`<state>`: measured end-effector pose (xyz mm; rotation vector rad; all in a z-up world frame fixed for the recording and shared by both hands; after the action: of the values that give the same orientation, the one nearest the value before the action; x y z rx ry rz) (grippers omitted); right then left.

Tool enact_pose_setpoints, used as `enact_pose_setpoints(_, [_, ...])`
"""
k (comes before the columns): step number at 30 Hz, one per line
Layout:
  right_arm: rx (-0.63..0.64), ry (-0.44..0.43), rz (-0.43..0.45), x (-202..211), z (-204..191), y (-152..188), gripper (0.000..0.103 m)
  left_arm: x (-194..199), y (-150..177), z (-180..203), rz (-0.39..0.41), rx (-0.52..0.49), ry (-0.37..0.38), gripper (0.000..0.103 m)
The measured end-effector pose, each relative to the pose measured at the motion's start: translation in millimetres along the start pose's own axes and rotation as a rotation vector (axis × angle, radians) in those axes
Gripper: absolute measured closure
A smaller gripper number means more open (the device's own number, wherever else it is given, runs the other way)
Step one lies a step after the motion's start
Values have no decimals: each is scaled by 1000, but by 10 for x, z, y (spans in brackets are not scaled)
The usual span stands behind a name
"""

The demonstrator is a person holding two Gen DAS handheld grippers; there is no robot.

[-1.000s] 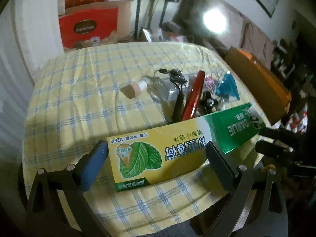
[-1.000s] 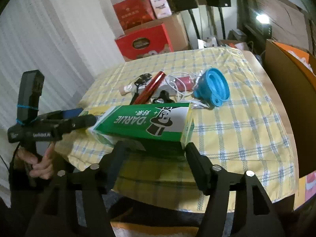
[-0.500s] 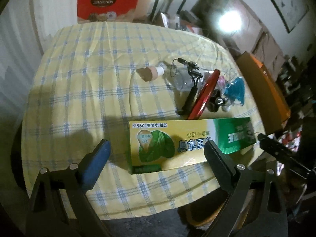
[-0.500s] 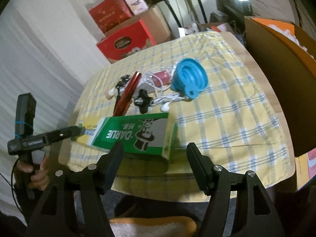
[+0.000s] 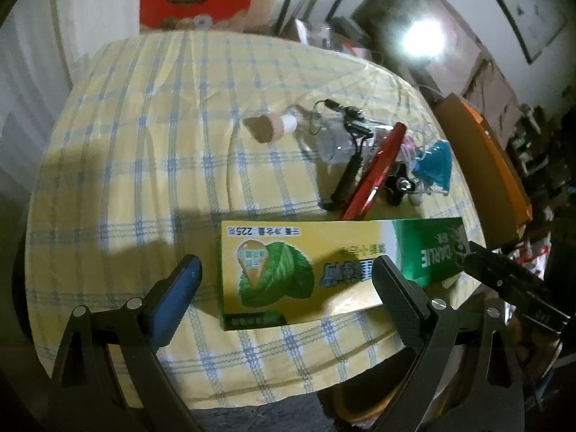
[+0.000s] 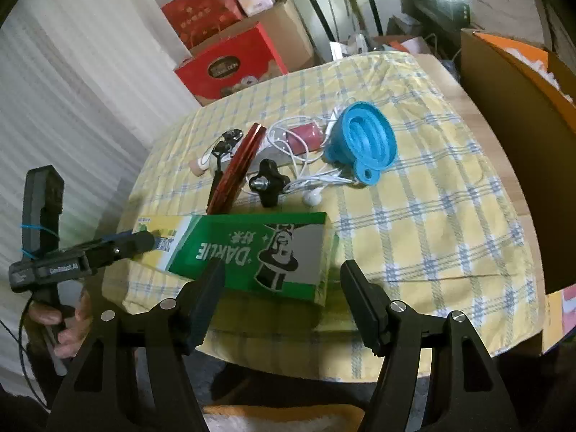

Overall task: Organize objects
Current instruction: 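Close both grippers on the ends of the DARLIE toothpaste box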

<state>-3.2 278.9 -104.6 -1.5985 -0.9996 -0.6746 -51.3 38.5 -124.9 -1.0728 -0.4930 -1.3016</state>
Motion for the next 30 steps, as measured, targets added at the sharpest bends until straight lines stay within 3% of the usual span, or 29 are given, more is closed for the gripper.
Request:
enact_pose_setpoints(4, [9, 43, 16, -61, -24, -36, 35, 2, -18, -24, 39, -16, -33, 9])
enact_pose_setpoints(10, [18, 35, -14, -175, -92, -17, 35, -103, -5, 20, 17, 0, 21, 8])
enact_pose_setpoints(21, [-9, -12, -30, -254, -79, -9, 34, -129, 11, 136, 16, -31, -11, 4])
enact_pose_setpoints(30, [-35, -77, -71, -291, 1, 57, 22, -184, 34, 168, -4, -40, -17, 0])
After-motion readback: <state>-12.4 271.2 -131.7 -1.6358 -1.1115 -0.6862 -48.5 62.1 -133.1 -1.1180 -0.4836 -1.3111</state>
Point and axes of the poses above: each gripper's, at about its wrist camera, not at the fingertips, and x roughly against the way its jaws point, z to its right, y to its underside, the point moved 5 cm from there along -x, roughly the way its jaws point, and after that the axes turned 9 degrees about y, right-handed, at the moved point
